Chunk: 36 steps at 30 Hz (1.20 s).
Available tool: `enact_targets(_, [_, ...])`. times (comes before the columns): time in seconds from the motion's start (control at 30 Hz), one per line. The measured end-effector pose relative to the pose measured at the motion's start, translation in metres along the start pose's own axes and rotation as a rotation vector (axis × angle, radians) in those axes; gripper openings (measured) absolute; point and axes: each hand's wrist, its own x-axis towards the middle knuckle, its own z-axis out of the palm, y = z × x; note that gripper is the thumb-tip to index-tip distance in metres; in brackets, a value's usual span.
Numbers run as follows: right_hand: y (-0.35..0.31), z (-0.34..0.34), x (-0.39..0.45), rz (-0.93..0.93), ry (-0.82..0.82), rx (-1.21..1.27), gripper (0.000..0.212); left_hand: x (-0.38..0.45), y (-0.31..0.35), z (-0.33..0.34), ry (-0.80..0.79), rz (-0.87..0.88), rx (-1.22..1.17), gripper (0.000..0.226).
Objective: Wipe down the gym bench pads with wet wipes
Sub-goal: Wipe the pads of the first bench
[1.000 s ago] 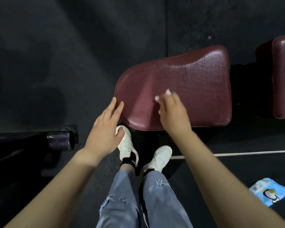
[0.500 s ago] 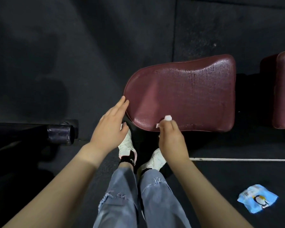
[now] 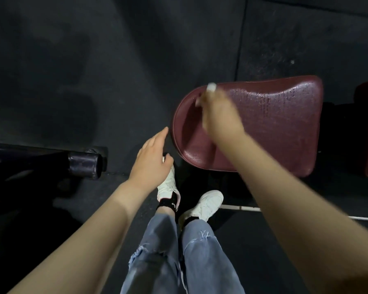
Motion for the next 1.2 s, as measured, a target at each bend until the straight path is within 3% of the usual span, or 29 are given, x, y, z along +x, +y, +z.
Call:
enact_targets(0.13, [-0.008,0.003,-0.109,-0.205,-0.377,0.048,0.031,-0.002,-0.005,-0.002,-0.073,0.042,-0.022,0.073])
enact_targets(0.23, [0.0,-0.002,-0.081,-0.432,-0.418,-0.001,0.03,-0.002,-0.011,-0.002,-0.093,0.061,-0.027,0.075])
enact_targets(0.3, [0.003,-0.008,-0.03,-0.482,-0.339,-0.053,0.024,0.0,-0.015,-0.003,-0.098,0.069,-0.021,0.075])
enact_targets(0.4, [0.007,-0.018,0.041,-0.294,-0.095,-0.057,0.018,0.002,-0.019,-0.003,-0.09,0.023,-0.027,0.071])
enact_targets(0.47, [0.0,-0.015,0.045,-0.203,-0.07,-0.032,0.017,0.001,-0.019,-0.002,-0.099,-0.02,-0.055,0.07])
enact_targets(0.67, [-0.028,0.006,-0.066,-0.687,-0.565,-0.123,0.027,-0.003,-0.018,0.0,-0.128,-0.051,-0.101,0.069])
enact_targets(0.73, [-0.032,0.003,-0.071,-0.817,-0.639,-0.22,0.027,-0.002,-0.017,0.002,-0.152,-0.069,-0.111,0.067])
enact_targets(0.8, [-0.038,0.002,-0.046,-0.79,-0.588,-0.236,0.026,0.0,-0.017,0.004,-0.158,-0.071,-0.142,0.066])
enact_targets(0.9, [-0.045,0.001,0.018,-0.599,-0.461,-0.21,0.027,0.001,-0.018,0.005,-0.126,-0.084,-0.161,0.068])
enact_targets(1.0, [-0.044,-0.002,0.052,-0.403,-0.383,-0.19,0.047,-0.002,-0.02,0.004,-0.117,-0.086,-0.147,0.067])
enact_targets(1.13, [-0.042,0.007,0.051,-0.171,-0.242,-0.078,0.024,-0.008,-0.012,-0.006,-0.166,0.005,-0.035,0.069])
enact_targets(1.2, [-0.039,0.004,0.046,-0.1,-0.255,-0.058,0.024,-0.013,-0.006,-0.014,-0.208,0.058,0.062,0.071])
